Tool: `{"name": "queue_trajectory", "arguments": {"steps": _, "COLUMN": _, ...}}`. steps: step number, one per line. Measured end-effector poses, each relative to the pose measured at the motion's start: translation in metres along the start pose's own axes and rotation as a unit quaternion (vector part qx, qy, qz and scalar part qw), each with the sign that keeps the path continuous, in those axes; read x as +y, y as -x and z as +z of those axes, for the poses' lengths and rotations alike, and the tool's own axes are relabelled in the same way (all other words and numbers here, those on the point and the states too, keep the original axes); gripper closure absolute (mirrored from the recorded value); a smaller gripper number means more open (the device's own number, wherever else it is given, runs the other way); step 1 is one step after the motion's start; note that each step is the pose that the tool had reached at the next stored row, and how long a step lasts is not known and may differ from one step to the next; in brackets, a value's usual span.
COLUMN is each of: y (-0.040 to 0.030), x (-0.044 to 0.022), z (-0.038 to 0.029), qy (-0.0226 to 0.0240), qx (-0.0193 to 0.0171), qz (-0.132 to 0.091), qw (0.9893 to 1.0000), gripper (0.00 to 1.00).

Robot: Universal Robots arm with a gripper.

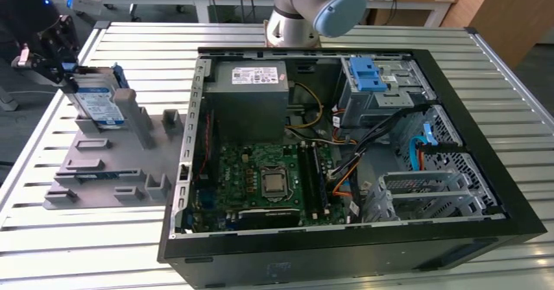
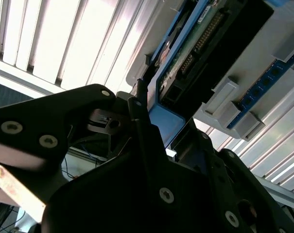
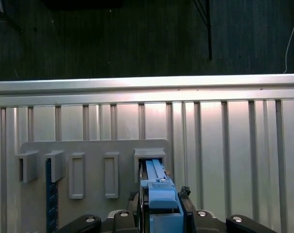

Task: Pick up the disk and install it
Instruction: 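Pick up the disk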

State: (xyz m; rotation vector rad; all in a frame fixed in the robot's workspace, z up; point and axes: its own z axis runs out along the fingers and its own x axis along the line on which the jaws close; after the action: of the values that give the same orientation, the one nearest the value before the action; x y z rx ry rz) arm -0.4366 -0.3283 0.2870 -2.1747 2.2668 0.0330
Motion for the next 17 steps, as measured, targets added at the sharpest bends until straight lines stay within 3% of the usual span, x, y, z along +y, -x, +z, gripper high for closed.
{"name": "queue_trajectory", "arguments": {"steps": 17, "y": -0.0008, "x": 0.0, "z": 0.0003, "qy": 0.0, "qx": 0.0014, "qz": 0.0, "qw": 1.0, "gripper": 0.56}}
